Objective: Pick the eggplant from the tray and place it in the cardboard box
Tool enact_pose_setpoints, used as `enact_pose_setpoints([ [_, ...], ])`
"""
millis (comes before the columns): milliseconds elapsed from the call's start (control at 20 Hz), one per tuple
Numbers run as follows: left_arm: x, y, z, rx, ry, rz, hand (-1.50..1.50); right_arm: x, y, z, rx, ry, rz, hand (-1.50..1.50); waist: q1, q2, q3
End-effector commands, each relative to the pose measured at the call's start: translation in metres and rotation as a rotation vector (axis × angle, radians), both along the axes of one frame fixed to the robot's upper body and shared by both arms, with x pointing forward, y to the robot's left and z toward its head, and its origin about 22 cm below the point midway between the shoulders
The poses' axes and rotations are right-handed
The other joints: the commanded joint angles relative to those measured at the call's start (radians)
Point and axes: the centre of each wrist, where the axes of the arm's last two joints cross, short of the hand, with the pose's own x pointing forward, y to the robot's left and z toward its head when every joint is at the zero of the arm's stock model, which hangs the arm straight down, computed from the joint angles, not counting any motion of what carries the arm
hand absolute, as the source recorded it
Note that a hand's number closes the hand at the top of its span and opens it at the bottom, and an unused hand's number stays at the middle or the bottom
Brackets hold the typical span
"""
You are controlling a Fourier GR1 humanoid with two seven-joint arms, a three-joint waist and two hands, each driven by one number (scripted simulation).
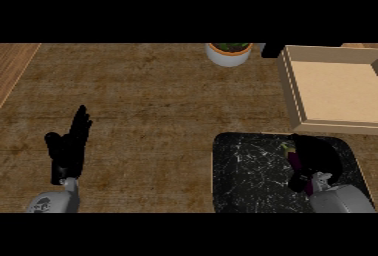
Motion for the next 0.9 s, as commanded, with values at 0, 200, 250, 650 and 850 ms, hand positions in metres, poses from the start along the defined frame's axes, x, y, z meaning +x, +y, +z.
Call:
enact_pose_setpoints([
  [0, 0.016, -0.004, -0.005, -0.012, -0.006, 0.0, 0.0, 0.024, 0.001, 0.002, 0.035, -0.026, 0.095, 1.5, 0.002, 0.003, 0.001],
  [200, 0.014, -0.006, -0.005, 0.009, 0.008, 0.018, 0.0, 0.007, 0.014, -0.004, -0.011, -0.126, 0.12, 1.5, -0.001, 0.002, 0.001],
  [250, -0.004, -0.003, -0.006, -0.006, -0.007, -0.02, 0.0, 0.012, 0.005, -0.003, -0.016, -0.124, 0.112, 1.5, 0.001, 0.001, 0.001],
  [650, -0.004, 0.01, -0.014, -0.005, 0.008, 0.024, 0.0, -0.042, -0.031, -0.003, 0.137, -0.132, 0.538, 1.5, -0.023, -0.004, 0.003],
  [850, -0.005, 0.012, -0.003, -0.008, 0.005, 0.009, 0.0, -0.067, -0.068, 0.001, 0.217, -0.146, 0.769, 1.5, -0.023, -0.007, 0.004],
])
